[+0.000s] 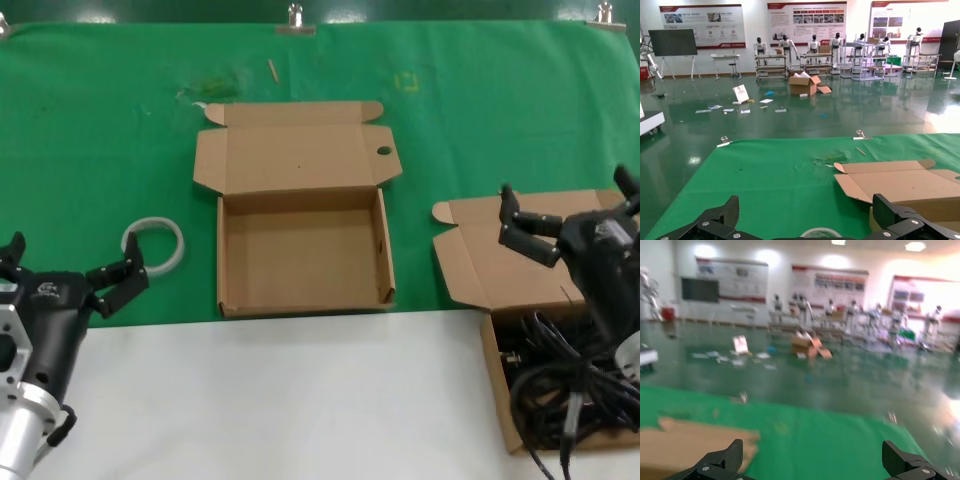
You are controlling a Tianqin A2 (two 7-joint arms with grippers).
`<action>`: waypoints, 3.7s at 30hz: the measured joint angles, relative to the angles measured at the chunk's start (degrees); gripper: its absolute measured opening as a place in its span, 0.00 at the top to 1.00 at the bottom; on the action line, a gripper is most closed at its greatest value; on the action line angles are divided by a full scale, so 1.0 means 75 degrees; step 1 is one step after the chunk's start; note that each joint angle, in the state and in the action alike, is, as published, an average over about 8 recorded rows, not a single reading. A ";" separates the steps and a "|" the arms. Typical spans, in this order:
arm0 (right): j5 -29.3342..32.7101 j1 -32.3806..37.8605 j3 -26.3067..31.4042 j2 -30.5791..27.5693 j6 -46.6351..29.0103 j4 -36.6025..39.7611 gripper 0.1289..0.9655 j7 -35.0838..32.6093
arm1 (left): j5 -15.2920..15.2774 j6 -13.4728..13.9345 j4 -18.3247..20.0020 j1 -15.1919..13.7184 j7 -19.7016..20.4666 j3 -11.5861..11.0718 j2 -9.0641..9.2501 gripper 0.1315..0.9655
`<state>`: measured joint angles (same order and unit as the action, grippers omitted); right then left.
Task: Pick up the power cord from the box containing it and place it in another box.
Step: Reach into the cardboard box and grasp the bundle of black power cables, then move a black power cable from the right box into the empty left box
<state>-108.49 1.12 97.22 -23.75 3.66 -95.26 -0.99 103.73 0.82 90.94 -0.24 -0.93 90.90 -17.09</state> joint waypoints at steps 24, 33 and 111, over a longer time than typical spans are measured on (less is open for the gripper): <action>-0.2566 -0.5077 -0.3994 -0.2888 -0.3024 -0.1501 0.00 -0.0070 | 0.0000 0.0000 0.0000 0.0000 0.0001 0.0000 0.0000 0.38; -0.1779 -0.5257 -0.3976 -0.2933 -0.3581 -0.0498 0.01 0.0177 | -0.0001 0.0000 0.0000 0.0000 0.0001 0.0000 0.0000 0.64; 0.3672 0.1675 0.2210 -0.2275 -0.1462 -0.0200 0.88 0.3772 | -0.0002 0.0000 0.0000 0.0000 0.0002 0.0000 0.0000 0.99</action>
<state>-80.96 13.69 113.79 -40.81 -7.30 -96.75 27.30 103.72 0.82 90.94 -0.24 -0.91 90.90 -17.09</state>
